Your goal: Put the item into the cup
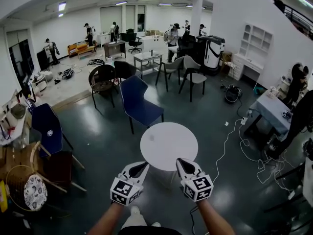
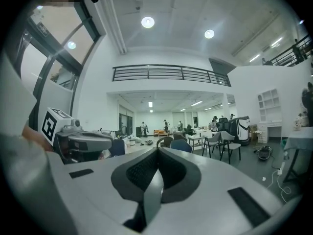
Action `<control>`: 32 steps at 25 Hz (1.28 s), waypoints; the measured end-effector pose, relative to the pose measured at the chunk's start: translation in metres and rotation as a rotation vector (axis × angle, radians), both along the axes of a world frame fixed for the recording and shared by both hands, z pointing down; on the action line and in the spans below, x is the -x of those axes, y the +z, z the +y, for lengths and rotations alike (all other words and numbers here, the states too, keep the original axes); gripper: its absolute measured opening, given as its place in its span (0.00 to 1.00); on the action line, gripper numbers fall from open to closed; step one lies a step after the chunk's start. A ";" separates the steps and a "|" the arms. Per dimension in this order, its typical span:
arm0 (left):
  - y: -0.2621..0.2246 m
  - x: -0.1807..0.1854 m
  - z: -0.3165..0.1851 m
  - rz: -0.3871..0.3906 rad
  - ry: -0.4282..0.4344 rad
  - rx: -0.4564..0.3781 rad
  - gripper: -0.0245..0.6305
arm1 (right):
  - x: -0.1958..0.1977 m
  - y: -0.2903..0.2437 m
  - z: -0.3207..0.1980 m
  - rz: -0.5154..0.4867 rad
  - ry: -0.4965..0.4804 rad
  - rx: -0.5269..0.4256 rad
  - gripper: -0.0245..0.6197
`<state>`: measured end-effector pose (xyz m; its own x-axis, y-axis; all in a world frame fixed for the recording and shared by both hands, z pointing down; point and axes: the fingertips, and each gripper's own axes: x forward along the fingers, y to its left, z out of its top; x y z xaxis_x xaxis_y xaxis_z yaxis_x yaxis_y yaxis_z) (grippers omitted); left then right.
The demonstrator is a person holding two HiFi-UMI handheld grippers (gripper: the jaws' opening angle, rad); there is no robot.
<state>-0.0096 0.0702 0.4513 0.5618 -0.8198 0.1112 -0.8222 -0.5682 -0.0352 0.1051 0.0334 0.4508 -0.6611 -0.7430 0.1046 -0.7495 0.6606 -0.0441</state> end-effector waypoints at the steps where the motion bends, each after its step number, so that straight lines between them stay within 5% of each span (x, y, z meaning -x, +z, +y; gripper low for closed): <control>1: 0.000 0.001 0.001 -0.002 -0.003 0.002 0.07 | 0.001 -0.001 0.001 -0.004 -0.003 0.000 0.06; 16: 0.000 0.004 0.014 0.003 0.033 0.025 0.07 | 0.006 -0.001 0.015 -0.030 0.029 0.020 0.06; 32: -0.020 0.051 0.048 -0.001 0.082 0.017 0.07 | 0.052 -0.020 0.049 -0.023 0.084 0.000 0.06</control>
